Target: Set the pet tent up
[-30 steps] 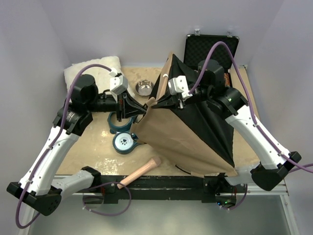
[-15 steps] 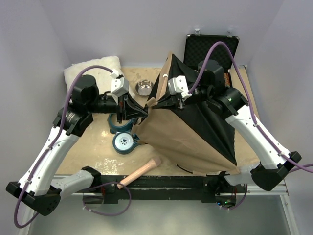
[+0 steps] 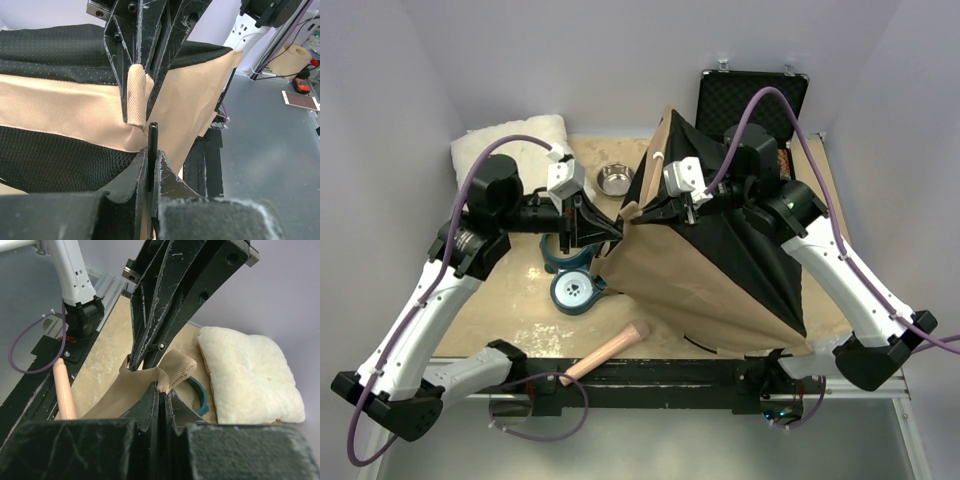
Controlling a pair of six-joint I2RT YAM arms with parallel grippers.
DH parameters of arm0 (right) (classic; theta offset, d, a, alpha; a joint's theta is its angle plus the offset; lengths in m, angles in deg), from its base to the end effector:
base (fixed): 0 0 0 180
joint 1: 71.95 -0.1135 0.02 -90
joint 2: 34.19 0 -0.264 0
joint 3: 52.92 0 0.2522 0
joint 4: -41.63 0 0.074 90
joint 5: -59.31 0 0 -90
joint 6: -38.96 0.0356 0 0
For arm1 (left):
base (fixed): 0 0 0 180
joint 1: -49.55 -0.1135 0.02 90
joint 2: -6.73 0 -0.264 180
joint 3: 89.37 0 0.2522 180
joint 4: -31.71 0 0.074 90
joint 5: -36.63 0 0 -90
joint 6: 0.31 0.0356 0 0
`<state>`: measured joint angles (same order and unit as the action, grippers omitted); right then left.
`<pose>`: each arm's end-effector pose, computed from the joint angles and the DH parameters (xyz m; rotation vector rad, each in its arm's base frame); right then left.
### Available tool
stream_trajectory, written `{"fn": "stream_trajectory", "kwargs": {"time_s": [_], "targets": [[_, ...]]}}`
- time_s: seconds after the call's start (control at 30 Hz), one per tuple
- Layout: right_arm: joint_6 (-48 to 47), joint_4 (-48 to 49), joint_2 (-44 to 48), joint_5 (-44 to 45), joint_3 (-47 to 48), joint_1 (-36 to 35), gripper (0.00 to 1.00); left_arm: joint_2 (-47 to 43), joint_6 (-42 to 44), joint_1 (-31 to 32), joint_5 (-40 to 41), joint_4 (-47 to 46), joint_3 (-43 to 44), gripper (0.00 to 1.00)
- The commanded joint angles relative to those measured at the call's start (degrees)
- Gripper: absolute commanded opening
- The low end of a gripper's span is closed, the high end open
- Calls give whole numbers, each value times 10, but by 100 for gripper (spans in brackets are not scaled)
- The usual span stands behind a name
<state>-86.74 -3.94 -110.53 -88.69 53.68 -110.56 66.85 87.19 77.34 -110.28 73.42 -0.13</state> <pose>0.1883 0.1890 0.4726 -1.5684 0.9026 0.9558 0.1630 -0.1196 0.4448 1.0983 1.5052 -1.2519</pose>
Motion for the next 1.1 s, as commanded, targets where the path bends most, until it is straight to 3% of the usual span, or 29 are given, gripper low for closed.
{"fn": "stream_trajectory", "kwargs": {"time_s": [0.0,0.67,1.07], "targets": [[18,40,30,-3,1,-5,0,-8,-34,-10,5,22,-18,0],[4,20,15,10,2,-21,0,15,-25,-4,1,12,-5,0],[-36,-50,-16,36,23,-36,0,25,-8,9,-1,17,14,0]]}}
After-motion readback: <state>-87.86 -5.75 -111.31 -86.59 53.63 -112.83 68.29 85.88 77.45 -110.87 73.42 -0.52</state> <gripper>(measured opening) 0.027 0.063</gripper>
